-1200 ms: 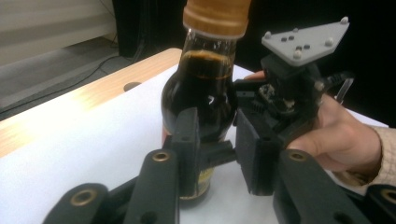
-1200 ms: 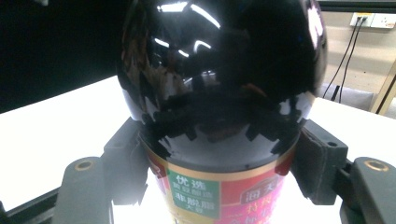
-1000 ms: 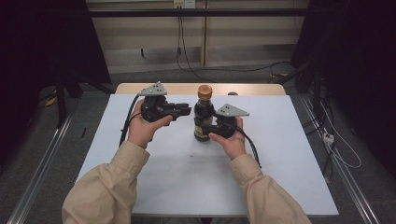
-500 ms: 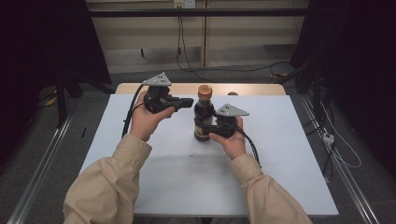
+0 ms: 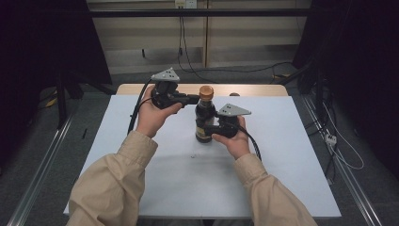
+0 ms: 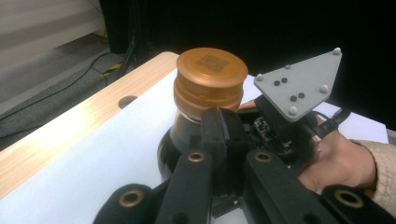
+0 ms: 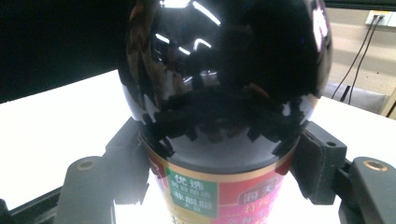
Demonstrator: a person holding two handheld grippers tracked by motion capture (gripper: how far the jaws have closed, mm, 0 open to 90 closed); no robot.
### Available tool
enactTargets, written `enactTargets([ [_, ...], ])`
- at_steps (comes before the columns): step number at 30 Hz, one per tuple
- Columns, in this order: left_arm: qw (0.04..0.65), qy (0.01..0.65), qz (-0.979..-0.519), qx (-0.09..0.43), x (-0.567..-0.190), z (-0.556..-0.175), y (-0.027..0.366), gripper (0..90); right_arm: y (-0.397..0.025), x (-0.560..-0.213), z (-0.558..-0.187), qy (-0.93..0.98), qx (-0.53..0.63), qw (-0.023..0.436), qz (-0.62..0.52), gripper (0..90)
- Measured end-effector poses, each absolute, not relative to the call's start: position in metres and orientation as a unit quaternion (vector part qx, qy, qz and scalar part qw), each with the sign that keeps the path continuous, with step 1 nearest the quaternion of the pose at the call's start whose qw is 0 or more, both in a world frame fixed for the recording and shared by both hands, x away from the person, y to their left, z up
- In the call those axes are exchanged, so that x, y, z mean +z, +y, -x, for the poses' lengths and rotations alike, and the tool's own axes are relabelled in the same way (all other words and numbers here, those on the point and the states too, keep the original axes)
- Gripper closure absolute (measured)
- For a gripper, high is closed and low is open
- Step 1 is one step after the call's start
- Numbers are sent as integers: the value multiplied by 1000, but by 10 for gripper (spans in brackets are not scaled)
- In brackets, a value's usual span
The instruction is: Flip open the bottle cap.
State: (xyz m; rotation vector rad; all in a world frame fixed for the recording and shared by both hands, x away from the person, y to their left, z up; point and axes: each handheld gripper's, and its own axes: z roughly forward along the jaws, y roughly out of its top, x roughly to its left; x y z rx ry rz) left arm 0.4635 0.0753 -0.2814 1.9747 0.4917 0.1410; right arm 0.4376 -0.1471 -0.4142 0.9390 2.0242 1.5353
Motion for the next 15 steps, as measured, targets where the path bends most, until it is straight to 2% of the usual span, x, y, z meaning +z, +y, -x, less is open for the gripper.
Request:
enactTargets([
  [15,516,214,-827,65,-273,-470,71,900,-149,-414,-440,732,557,207,-334,309],
])
